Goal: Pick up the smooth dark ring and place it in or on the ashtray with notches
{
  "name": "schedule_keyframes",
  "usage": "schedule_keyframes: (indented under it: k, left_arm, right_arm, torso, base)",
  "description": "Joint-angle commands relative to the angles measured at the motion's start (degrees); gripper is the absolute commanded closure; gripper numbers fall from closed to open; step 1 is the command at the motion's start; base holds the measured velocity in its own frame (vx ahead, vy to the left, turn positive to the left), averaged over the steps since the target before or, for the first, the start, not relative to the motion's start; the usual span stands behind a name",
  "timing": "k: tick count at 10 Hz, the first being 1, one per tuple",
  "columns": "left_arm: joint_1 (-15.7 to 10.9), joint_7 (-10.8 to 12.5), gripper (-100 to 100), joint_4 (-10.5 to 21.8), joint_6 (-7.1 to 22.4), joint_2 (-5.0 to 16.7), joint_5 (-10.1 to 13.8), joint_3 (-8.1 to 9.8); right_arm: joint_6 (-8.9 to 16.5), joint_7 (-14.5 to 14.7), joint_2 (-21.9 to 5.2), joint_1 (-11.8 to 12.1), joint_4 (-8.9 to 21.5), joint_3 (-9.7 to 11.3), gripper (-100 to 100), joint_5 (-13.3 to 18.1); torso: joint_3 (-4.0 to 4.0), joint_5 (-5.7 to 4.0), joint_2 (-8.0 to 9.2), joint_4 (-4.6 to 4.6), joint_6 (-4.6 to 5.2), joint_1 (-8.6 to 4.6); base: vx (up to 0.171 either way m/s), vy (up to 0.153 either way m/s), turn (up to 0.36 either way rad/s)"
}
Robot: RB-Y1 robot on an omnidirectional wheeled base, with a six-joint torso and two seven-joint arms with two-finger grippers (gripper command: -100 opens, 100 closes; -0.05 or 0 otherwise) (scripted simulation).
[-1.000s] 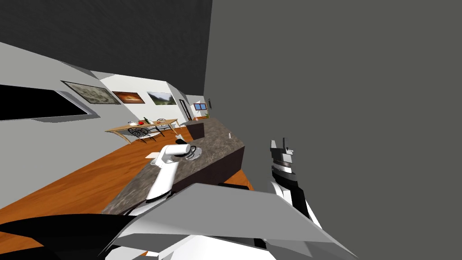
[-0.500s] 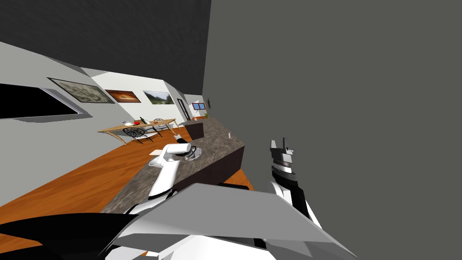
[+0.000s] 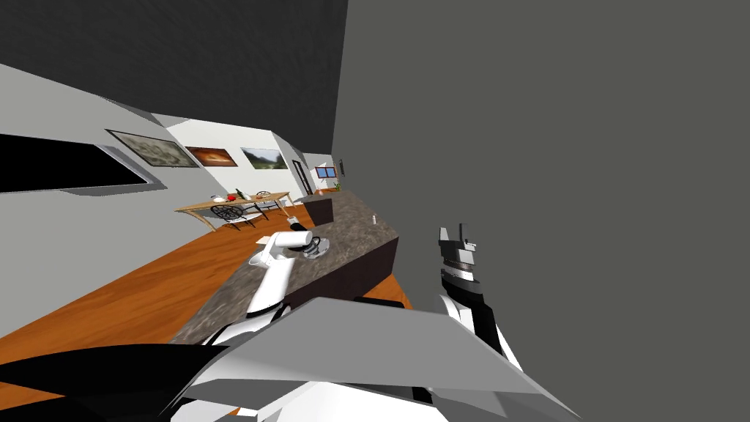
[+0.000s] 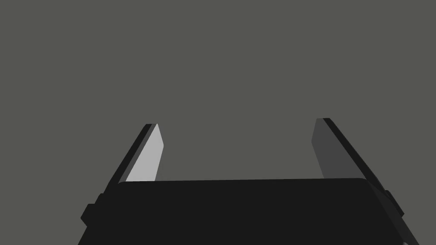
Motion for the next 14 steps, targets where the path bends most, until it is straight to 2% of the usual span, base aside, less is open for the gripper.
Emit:
schedule_keyframes:
  k: [1, 2, 4, 5, 7, 9, 10, 12, 14]
  left_arm:
    - [-2.9, -0.6, -100, 2.9, -2.5, -0.1, 0.1, -0.84]
    - [-4.4, -0.6, -100, 4.6, -2.5, -0.1, 0.1, -0.84]
    - [-5.0, -0.6, -100, 7.8, -2.5, -0.1, 0.1, -0.84]
    - [-7.6, -1.6, -100, 9.8, -5.6, -0.1, 0.1, -2.83]
    - [-11.3, -1.6, -100, 13.4, -6.1, -0.1, 0.1, -2.83]
    - [-11.8, -1.6, -100, 17.1, -6.1, -0.1, 0.1, -2.83]
    - [-14.7, -2.5, -100, 19.2, -9.2, -0.1, 0.1, -4.83]
    - [-18.5, -2.5, -100, 24.0, -9.8, -0.1, 0.1, -4.83]
    - [-18.6, -2.5, -100, 27.2, -9.8, -0.1, 0.1, -4.83]
  right_arm:
    - [0.0, 0.0, 0.0, 0.0, 0.0, 0.0, 0, 0.0]
    - [0.0, 0.0, 0.0, 0.0, 0.0, 0.0, 0, 0.0]
    - [0.0, 0.0, 0.0, 0.0, 0.0, 0.0, 0, 0.0]
    - [0.0, 0.0, 0.0, 0.0, 0.0, 0.0, 0, 0.0]
    - [0.0, 0.0, 0.0, 0.0, 0.0, 0.0, 0, 0.0]
    - [0.0, 0.0, 0.0, 0.0, 0.0, 0.0, 0, 0.0]
    - [0.0, 0.0, 0.0, 0.0, 0.0, 0.0, 0, 0.0]
    - [0.0, 0.0, 0.0, 0.0, 0.0, 0.0, 0, 0.0]
    - [0.0, 0.0, 0.0, 0.0, 0.0, 0.0, 0, 0.0]
  torso:
    - [0.00, 0.00, 0.00, 0.00, 0.00, 0.00]
    - [0.03, -0.02, 0.05, 0.01, 0.05, -0.08]
    - [-0.02, -0.01, -0.05, -0.01, 0.06, -0.02]
    - [-0.04, 0.01, -0.08, -0.02, 0.04, 0.04]
    - [0.01, -0.02, 0.02, 0.01, 0.06, -0.07]
    - [-0.02, -0.01, -0.04, -0.01, 0.05, -0.01]
    - [-0.04, 0.01, -0.07, -0.02, 0.05, 0.04]
    - [0.02, -0.02, 0.03, 0.01, 0.06, -0.07]
    - [-0.02, 0.00, -0.05, -0.01, 0.05, 0.00]
  base:
    - [-0.043, -0.037, 0.175]
    - [-0.025, -0.029, -0.013]
    - [-0.003, -0.004, -0.013]
    - [-0.030, -0.011, 0.300]
    - [-0.029, -0.028, 0.076]
    - [-0.004, -0.003, -0.010]
    - [-0.036, -0.018, 0.301]
    - [-0.029, -0.025, 0.071]
    - [-0.002, -0.002, -0.010]
